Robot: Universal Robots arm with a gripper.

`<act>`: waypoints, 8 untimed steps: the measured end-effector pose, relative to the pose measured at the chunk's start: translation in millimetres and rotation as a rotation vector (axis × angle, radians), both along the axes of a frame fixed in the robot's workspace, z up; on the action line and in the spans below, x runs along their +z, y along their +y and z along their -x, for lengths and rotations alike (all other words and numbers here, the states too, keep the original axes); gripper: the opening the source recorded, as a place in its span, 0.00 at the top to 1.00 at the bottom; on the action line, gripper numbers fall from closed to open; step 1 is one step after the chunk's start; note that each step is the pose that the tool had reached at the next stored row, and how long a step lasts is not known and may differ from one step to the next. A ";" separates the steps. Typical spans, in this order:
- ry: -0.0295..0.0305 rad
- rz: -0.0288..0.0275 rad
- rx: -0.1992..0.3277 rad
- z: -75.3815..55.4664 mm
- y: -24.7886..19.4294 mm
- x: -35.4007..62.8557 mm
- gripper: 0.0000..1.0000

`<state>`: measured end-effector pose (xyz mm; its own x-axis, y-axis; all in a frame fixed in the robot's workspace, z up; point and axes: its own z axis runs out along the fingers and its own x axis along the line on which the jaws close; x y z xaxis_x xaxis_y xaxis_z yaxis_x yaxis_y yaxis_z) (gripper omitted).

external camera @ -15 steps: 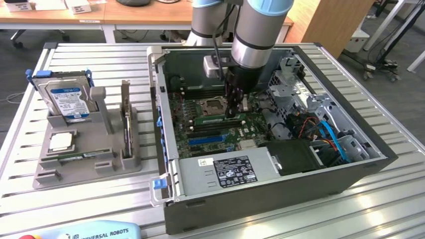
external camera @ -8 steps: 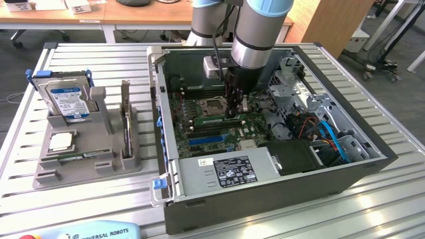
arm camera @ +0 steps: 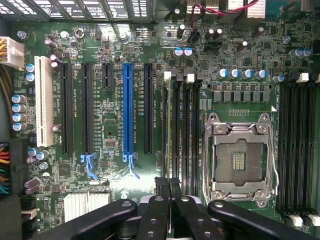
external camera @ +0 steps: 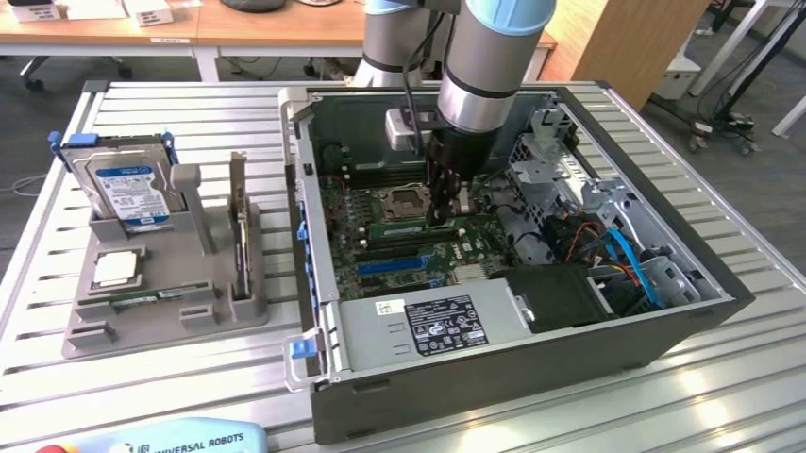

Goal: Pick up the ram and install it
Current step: 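Insert the ram into the slot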

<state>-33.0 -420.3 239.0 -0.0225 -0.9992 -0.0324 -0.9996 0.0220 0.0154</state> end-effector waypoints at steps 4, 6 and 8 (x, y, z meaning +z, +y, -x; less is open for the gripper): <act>0.0000 -0.0002 0.000 -0.3 0.0 -0.7 0.89; 0.0000 0.0000 0.000 -0.3 0.0 -0.8 0.89; 0.0000 -0.0001 0.000 -0.3 0.0 -1.0 0.89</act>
